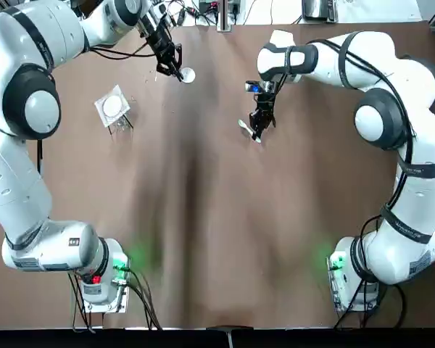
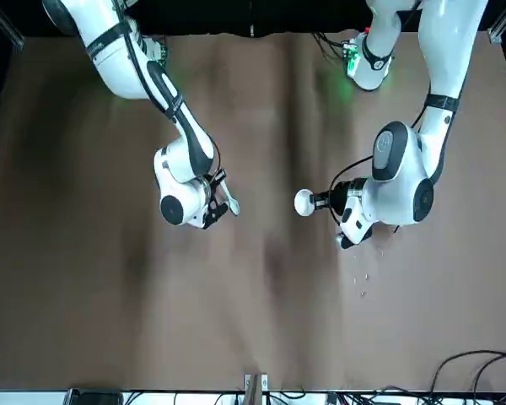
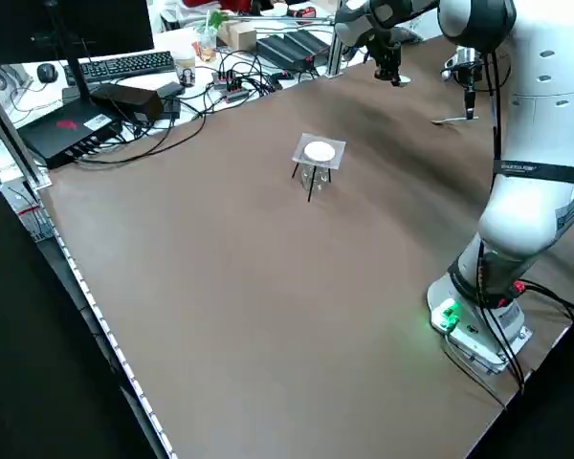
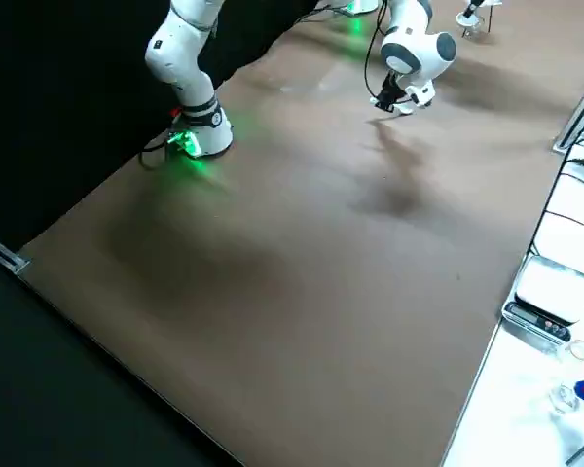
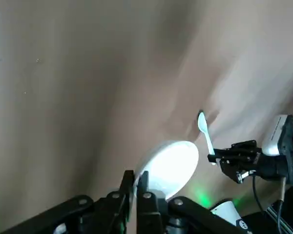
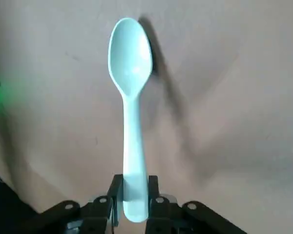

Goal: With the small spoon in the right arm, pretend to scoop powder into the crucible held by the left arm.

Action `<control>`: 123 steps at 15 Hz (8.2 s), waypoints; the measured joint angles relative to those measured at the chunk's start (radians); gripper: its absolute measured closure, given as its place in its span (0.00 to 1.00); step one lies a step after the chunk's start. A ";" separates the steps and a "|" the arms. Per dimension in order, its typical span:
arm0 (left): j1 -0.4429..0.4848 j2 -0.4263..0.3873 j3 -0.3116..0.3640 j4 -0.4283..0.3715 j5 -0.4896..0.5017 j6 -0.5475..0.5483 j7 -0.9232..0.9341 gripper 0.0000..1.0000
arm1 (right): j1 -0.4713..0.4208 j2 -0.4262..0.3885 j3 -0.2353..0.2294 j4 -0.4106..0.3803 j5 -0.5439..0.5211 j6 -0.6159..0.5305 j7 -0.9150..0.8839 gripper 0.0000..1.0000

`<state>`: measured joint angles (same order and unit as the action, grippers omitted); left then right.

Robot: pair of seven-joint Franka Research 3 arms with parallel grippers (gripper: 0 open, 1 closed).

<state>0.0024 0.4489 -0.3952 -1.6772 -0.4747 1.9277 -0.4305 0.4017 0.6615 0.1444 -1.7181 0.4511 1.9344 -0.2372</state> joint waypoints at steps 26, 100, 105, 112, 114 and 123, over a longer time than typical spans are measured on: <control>-0.141 0.056 0.005 0.004 -0.008 0.186 -0.112 0.93 | 0.017 -0.106 0.179 0.287 0.106 -0.070 0.526 0.76; 0.581 0.027 -0.067 -0.017 0.275 -0.261 0.580 0.17 | -0.665 -0.145 0.262 0.310 -0.757 -0.399 -0.666 0.00; 0.487 -0.034 -0.071 0.075 0.483 -0.266 0.470 0.00 | -0.668 -0.263 0.262 0.313 -0.696 -0.494 -0.477 0.00; 0.335 -0.126 -0.046 0.224 0.525 -0.302 0.333 0.00 | -0.667 -0.391 0.262 0.314 -0.609 -0.570 -0.243 0.00; 0.221 -0.180 0.064 0.240 0.549 -0.304 0.325 0.00 | -0.615 -0.402 0.224 0.313 -0.609 -0.571 -0.229 0.00; 0.035 -0.401 0.271 0.144 0.522 -0.357 0.320 0.00 | -0.363 -0.568 -0.068 0.251 -0.525 -0.541 0.062 0.00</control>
<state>0.0370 0.0479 -0.1240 -1.5331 0.0470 1.5704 -0.1105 0.0385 0.0937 0.0759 -1.4673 -0.0738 1.3936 -0.1755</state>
